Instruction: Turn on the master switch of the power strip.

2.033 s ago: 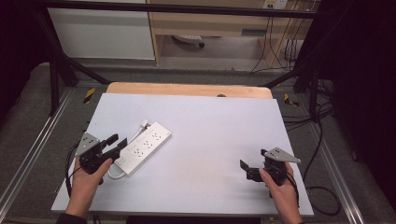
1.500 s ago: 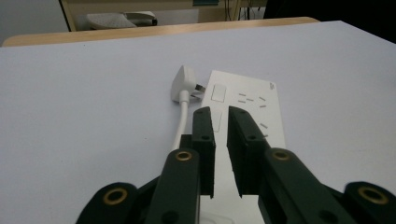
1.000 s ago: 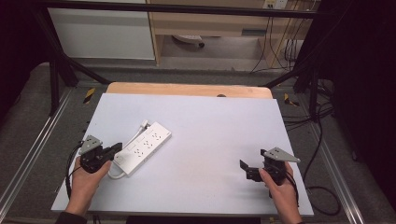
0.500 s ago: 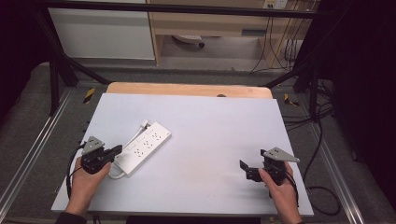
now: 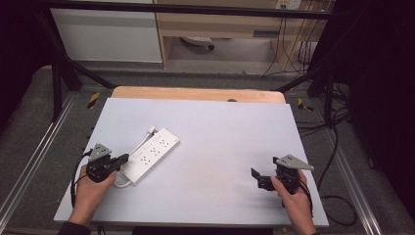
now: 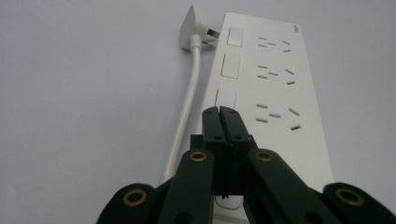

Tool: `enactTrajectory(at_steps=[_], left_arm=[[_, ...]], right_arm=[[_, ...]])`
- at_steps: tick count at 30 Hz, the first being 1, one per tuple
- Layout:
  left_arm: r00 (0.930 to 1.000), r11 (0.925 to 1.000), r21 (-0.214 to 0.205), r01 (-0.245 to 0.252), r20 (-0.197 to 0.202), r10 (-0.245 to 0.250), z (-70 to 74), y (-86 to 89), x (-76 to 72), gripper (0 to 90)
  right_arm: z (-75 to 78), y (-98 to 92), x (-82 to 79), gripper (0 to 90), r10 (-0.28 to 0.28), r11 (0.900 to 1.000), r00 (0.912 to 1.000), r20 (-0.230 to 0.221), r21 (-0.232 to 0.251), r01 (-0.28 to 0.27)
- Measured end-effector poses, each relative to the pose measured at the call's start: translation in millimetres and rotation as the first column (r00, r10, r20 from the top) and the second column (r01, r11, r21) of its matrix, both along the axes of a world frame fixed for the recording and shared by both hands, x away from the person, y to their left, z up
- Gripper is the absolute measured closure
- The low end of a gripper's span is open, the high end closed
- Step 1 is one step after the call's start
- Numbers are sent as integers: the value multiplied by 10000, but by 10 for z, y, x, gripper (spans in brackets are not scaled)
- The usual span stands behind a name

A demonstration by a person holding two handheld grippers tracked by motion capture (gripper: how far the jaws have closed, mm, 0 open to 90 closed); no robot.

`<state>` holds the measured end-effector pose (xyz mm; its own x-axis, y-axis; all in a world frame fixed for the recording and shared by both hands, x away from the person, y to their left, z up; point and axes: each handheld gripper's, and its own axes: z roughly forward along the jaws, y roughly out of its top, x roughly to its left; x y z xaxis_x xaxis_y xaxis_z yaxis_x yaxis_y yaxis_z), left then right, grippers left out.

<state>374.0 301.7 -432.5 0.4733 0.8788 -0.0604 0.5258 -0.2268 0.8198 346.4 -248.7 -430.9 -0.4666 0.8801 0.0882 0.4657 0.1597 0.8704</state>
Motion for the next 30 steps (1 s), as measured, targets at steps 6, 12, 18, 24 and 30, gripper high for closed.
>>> enactTrajectory(at_steps=[6,12,18,24,30], left_arm=[[9998,10000,71,-14,-178,15,-11,18,-13,900],[9996,10000,-8,28,-284,-29,-10,56,-72,900],[9992,9999,36,110,-397,-109,-16,58,-100,900],[9989,9998,60,184,-442,-181,-19,45,-105,900],[9986,9998,51,205,-479,-203,-17,48,-117,900]], right_arm=[[0,0,0,36,9,10000,10000,-3,-17,-9],[0,-2,-2,36,-2,10000,10000,-13,-10,2],[1,0,-3,36,5,10000,10000,-28,-19,-5],[0,-2,-2,36,-1,10000,10000,-20,-23,1],[0,0,-3,36,-2,10000,10000,-26,-25,2]])
